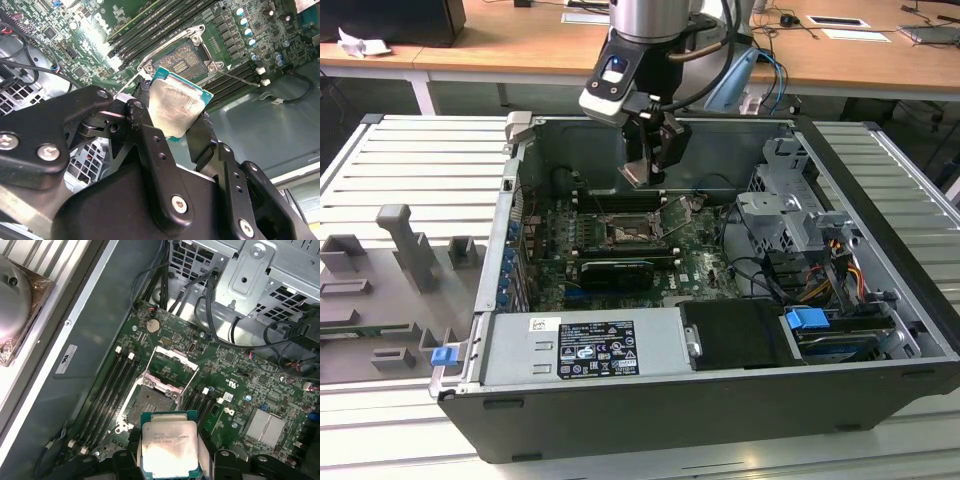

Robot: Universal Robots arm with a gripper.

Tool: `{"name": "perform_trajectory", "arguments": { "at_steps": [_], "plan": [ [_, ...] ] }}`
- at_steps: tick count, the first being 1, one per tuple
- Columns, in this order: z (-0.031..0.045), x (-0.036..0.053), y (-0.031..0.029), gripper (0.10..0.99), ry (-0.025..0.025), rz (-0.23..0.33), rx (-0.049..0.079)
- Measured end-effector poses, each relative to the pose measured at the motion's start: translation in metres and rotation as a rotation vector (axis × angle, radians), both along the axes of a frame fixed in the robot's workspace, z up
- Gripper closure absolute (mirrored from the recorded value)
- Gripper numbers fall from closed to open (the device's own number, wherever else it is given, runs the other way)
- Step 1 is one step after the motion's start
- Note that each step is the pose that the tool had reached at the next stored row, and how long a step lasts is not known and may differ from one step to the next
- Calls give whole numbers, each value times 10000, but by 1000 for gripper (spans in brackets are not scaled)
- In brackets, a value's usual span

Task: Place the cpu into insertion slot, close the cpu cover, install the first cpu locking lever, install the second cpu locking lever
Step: 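Place the cpu into insertion slot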

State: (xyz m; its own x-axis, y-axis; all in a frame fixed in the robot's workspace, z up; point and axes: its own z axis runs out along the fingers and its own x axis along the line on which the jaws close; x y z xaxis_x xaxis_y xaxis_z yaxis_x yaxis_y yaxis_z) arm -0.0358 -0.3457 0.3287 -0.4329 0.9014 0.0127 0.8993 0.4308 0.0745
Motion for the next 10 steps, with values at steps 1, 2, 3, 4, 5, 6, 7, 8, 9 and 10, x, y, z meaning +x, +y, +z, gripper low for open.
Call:
{"name": "perform_trajectory", "arguments": {
  "at_steps": [1, 2, 3, 4, 5, 6, 7, 8, 9, 10],
  "plan": [
    [-1, 0, 0, 549, 0, -40, 0],
    [-2, 0, 0, 549, 0, -76, 0],
    [-3, 0, 0, 549, 0, -103, 0],
    [-5, 0, 0, 549, 0, -147, 0],
    [-8, 0, 0, 549, 0, -219, 0],
    [-9, 0, 0, 549, 0, -263, 0],
    [-12, 0, 0, 549, 0, -319, 0],
    [-13, 0, 0, 549, 0, -365, 0],
    [-16, 0, 0, 549, 0, -433, 0],
    [-17, 0, 0, 549, 0, -485, 0]
  ]
}}
